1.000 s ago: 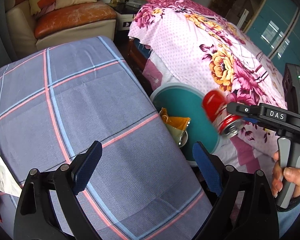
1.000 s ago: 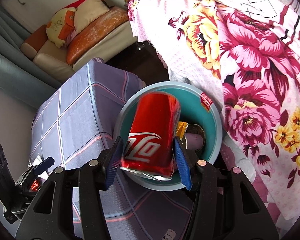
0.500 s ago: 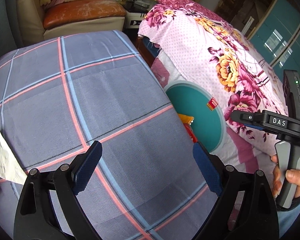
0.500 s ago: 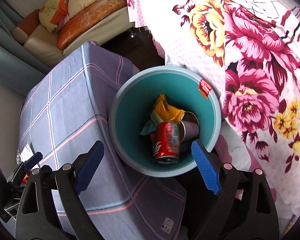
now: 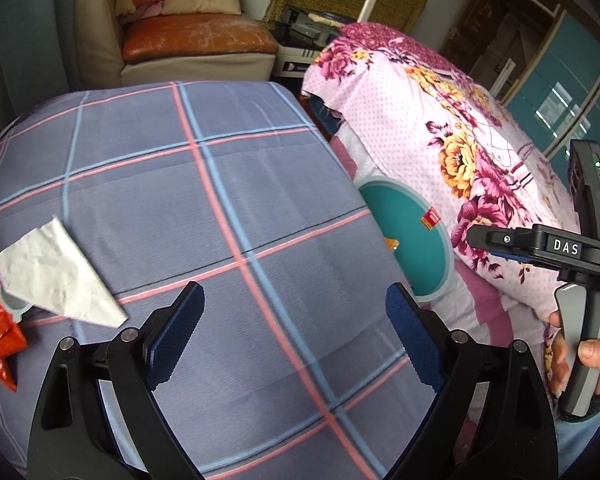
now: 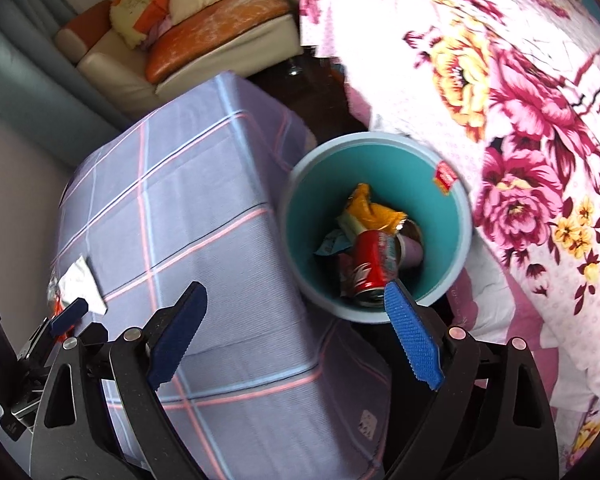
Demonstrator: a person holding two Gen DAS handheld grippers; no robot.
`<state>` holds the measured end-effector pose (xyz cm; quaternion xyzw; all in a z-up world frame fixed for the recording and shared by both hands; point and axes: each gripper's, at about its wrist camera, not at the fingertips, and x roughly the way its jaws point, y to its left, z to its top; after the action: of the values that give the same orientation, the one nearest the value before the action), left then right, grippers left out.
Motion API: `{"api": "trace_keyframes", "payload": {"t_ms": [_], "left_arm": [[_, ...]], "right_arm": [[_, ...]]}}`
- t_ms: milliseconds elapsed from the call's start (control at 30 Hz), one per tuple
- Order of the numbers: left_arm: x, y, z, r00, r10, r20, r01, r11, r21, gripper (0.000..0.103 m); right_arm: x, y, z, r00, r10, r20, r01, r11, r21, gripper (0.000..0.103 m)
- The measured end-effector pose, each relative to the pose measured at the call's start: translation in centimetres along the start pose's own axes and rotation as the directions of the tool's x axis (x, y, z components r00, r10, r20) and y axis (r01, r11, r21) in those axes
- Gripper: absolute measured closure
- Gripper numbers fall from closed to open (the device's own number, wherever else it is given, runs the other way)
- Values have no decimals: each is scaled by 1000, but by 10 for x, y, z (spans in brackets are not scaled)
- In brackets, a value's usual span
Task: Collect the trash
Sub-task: 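Withdraw both open tools from the bin toward the tissue and red packet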
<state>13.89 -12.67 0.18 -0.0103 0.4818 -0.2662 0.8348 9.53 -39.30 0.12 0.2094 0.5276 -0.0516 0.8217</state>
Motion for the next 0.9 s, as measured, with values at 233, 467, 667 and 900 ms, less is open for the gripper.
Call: {"api": "trace_keyframes", "payload": {"t_ms": [233,467,667,900], "left_arm": [[-29,48,-20,998,58,19,-57,997,-54,11],[-58,114,-42,990,137,31,-133,984,-121,11],[-79,174,-61,970,241,35,-234,962,-138,11],[-87,230,-79,959,283,23,-275,947,-167,11]], "right_arm": [[9,57,-12,999,29,-29,-32,995,-92,17],[29,120,-21,996,42,-75,-55,982,-179,17],[53,183,-31,991,47,-127,-81,957,-279,17],[89,251,-42,980,58,-191,-128,916,-380,17]]}}
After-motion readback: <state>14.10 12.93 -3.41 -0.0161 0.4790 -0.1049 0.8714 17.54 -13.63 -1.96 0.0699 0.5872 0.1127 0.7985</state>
